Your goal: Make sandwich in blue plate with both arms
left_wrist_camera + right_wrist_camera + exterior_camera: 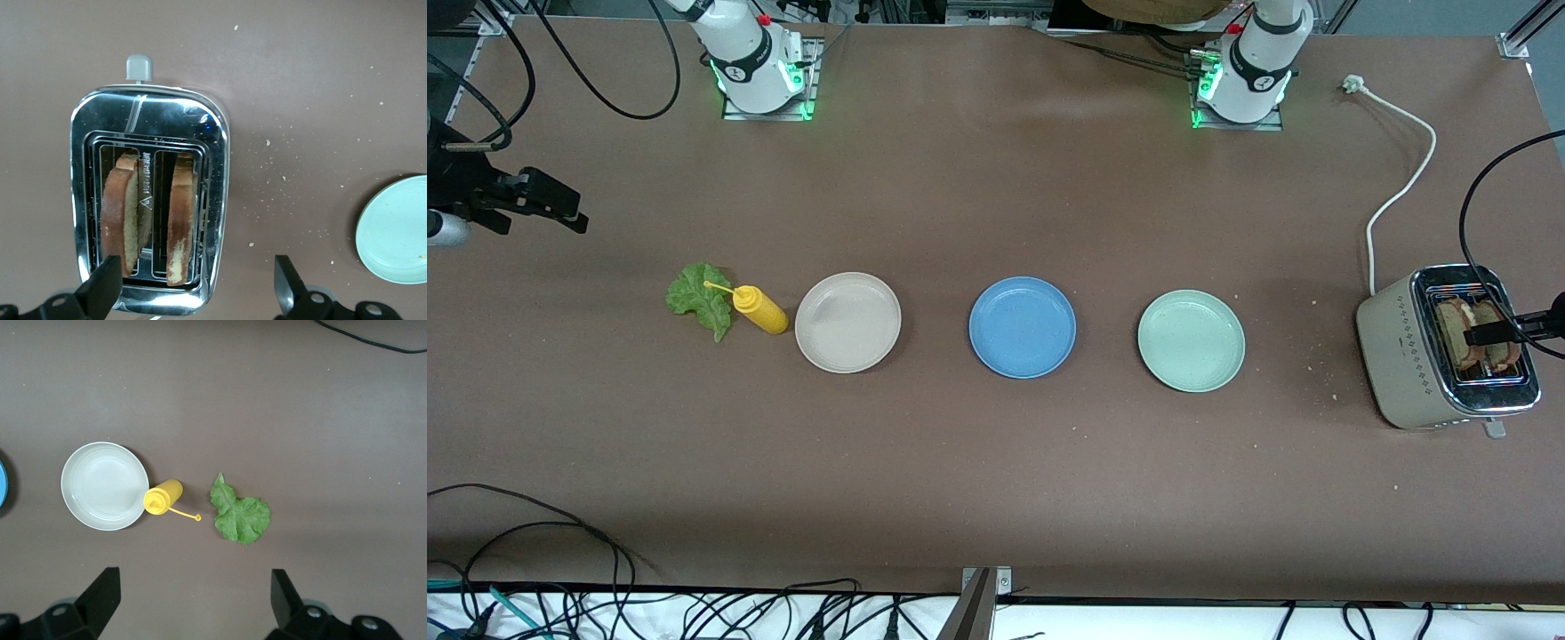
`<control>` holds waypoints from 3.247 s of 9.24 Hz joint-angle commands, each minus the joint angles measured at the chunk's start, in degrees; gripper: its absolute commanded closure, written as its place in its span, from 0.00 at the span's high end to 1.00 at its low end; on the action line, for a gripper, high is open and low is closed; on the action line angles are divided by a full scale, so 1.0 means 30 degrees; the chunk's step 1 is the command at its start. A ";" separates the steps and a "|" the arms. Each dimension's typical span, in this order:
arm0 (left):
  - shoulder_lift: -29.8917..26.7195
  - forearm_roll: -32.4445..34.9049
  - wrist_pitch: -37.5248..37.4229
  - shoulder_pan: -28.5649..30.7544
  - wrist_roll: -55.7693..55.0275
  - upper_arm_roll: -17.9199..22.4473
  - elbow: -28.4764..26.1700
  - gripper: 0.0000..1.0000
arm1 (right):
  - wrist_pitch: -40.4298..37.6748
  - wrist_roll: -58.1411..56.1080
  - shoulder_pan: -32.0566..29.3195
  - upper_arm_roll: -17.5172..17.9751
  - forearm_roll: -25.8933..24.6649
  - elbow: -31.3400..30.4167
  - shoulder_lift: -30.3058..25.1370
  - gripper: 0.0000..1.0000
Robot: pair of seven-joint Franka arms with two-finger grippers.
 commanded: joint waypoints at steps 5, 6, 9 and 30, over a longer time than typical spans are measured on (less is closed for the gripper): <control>-0.2558 -0.0366 -0.0957 0.0073 -0.0309 -0.2429 -0.0463 1.00 | -0.0391 0.0051 0.0032 0.0080 -0.0228 0.0360 -0.0002 1.00; -0.2821 -0.0458 -0.0957 0.0073 -0.0309 -0.2429 -0.0783 1.00 | -0.0391 0.0051 0.0032 0.0080 -0.0228 0.0360 -0.0002 1.00; -0.2882 -0.0488 -0.0927 0.0102 -0.0309 -0.2429 -0.0933 1.00 | -0.0391 0.0051 0.0032 0.0080 -0.0228 0.0360 -0.0002 1.00; -0.1042 0.1211 0.1356 0.1567 0.0042 -0.2283 -0.1079 1.00 | -0.0391 0.0051 0.0032 0.0051 -0.0140 0.0360 -0.0002 1.00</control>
